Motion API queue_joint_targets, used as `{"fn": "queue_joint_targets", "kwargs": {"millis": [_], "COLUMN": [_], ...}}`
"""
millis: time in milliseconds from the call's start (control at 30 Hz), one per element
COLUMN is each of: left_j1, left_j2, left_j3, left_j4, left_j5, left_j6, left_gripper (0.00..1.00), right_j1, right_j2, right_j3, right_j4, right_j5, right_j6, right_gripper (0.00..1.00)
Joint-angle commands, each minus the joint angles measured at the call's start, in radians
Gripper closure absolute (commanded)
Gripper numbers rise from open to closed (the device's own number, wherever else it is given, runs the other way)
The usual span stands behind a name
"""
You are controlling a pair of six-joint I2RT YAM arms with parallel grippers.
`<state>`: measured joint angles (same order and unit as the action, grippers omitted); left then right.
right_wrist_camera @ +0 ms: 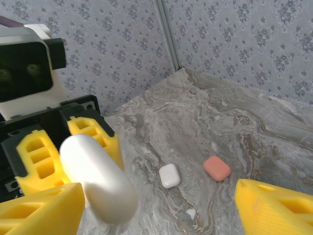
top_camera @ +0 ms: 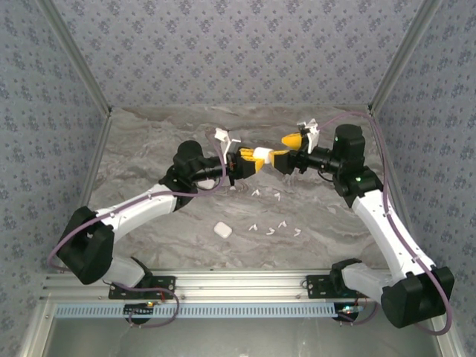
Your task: Insert wireless bluetooth earbuds into charging case
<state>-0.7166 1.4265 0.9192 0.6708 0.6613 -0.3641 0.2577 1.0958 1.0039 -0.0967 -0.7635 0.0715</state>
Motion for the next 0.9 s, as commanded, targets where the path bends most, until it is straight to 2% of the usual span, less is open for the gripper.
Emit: {"fn": "queue_joint_targets", "kwargs": {"millis": [0,167,633,867], "left_j1": [-0.009,-0.008,-0.009,-0.009], "left_j2": [-0.032,-0.036,-0.040,-0.065], "left_j3": [0.003,0.003,0.009,-0.001], "left_j4": [0.046,0.042,0.005,-0.057], "left_j5": [0.004,0.012,0.023,-0.006], "left_j6": [0.025,0.031,0.053,0.097], "left_gripper": [1.00,1.00,1.00,1.00], "right_j1": [0.005,0.002,-0.012,-0.066], "right_j2": [0.013,0.028,0.104,0.025], "right_j3": [0.019,0.031,0.117,0.132], "right_j4": [-0.015,-0.026,-0.055,-0.148], "right_j5": [0.024,0.062,0.062,0.077], "right_j6": [-0.007,0.000,0.005,-0.005], "right_gripper": [0.18,0.19,0.21,0.21]}}
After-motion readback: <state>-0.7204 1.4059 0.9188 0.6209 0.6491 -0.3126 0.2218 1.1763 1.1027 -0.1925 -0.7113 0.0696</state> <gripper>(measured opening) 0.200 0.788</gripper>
